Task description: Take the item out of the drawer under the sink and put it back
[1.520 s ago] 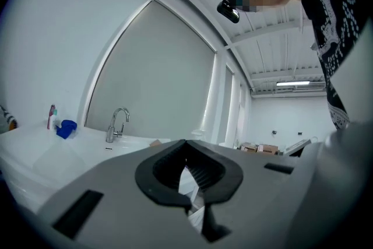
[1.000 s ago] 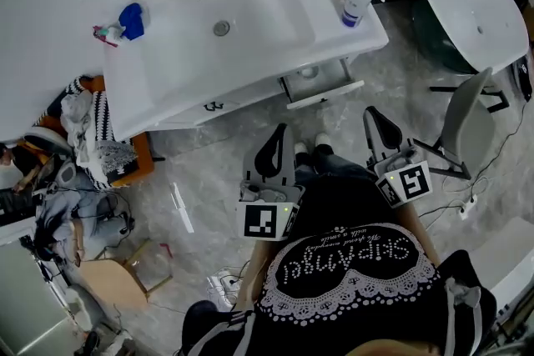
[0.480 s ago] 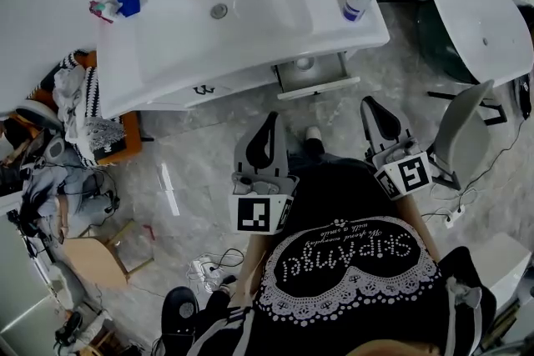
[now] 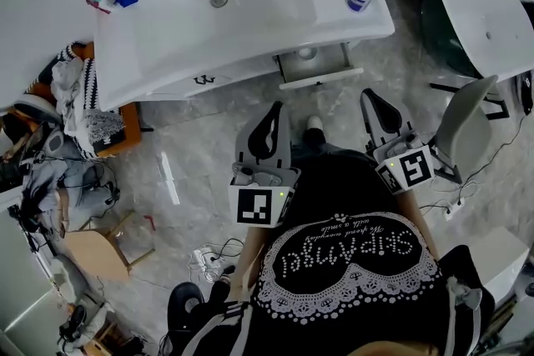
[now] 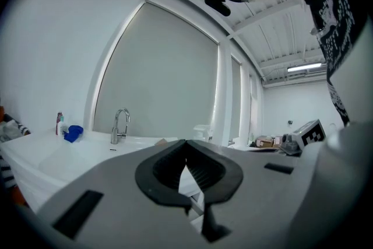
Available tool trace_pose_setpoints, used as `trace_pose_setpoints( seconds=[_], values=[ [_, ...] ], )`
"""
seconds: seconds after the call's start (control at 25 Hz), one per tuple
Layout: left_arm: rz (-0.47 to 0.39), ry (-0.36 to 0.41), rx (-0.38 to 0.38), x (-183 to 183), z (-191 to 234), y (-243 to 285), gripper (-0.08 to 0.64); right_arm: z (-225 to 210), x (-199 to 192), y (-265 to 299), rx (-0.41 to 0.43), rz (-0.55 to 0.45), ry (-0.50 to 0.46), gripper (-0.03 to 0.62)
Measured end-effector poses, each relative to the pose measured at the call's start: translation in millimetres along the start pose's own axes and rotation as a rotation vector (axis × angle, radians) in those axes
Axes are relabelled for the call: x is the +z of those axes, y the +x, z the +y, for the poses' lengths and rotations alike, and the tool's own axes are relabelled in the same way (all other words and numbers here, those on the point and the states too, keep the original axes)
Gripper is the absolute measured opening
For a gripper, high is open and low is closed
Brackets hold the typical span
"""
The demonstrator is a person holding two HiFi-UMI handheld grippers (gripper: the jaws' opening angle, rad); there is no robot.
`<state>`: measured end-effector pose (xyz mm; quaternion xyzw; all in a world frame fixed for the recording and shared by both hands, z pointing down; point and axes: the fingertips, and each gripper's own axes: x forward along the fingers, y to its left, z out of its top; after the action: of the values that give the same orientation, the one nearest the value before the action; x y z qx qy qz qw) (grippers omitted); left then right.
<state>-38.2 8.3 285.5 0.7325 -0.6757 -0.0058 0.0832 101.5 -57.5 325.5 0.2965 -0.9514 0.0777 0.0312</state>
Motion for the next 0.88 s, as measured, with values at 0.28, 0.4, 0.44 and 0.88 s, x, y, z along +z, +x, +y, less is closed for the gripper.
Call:
trace_pose_setpoints(
  seconds=[0.28, 0.4, 0.44, 0.88],
  values=[
    [-0.021, 0.009, -0.009, 6, 5, 1, 0.006, 2, 1, 5, -0.008, -0.007, -0.008, 0.020],
    [0.012, 0.003, -0.005, 1, 5, 1, 0.006, 6, -1, 10, 0.026, 0.010, -0.076, 0.020],
    [0.014, -0.002, 0.000, 1, 5, 1, 0.006, 7, -7, 12, 0.042, 0.049, -0.131, 0.020],
    [0.034, -0.067, 0.128, -7, 11, 1, 0.006, -22, -175, 97, 0.285, 0.582, -0.618, 0.023]
  ],
)
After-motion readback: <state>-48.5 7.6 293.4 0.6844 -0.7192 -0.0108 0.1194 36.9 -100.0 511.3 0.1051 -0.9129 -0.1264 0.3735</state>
